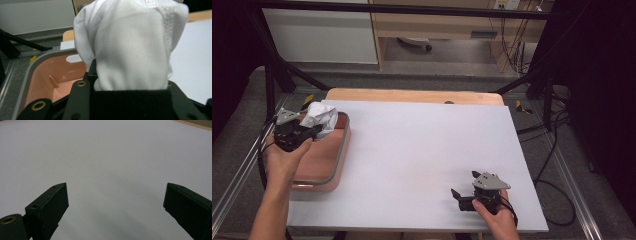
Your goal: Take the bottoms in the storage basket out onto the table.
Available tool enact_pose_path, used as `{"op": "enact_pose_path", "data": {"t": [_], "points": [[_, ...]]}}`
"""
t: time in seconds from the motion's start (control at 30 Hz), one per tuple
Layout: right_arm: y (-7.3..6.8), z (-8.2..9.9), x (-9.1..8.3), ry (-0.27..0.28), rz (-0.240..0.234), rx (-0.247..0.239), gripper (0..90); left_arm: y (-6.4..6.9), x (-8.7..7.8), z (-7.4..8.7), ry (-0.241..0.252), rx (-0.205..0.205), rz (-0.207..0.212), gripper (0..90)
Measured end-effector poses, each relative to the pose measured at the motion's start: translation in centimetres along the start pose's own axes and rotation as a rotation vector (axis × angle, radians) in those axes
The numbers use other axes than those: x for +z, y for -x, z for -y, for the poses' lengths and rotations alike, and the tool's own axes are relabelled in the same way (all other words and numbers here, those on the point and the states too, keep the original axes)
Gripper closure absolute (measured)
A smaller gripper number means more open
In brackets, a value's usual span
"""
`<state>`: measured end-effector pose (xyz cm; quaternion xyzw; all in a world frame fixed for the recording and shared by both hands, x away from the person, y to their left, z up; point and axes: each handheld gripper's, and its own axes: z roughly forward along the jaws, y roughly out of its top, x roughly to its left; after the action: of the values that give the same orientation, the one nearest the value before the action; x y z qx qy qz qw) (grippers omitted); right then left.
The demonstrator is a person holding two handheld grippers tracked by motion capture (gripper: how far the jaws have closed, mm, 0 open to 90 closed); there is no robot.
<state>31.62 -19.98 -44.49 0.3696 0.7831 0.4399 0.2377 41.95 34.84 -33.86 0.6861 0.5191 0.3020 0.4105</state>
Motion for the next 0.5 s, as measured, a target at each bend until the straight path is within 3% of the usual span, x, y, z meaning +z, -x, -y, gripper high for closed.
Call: {"op": "enact_pose_path", "data": {"t": [0.1,0.37,0.5], "points": [[0.0,-0.1,0.0,-0.002,0.012,-0.008,6.0,-0.3,-0.8,0.1,0.023,-0.019,0.013,62.2],[0.3,0.2,-0.5,0.019,0.001,0.025,4.4,-0.3,-1.5,0.3,0.027,0.002,-0.006,62.1],[0.7,0.3,-0.3,-0.003,0.007,0.016,4.8,-0.4,-1.6,0.1,0.035,-0.002,0.003,62.1]]}}
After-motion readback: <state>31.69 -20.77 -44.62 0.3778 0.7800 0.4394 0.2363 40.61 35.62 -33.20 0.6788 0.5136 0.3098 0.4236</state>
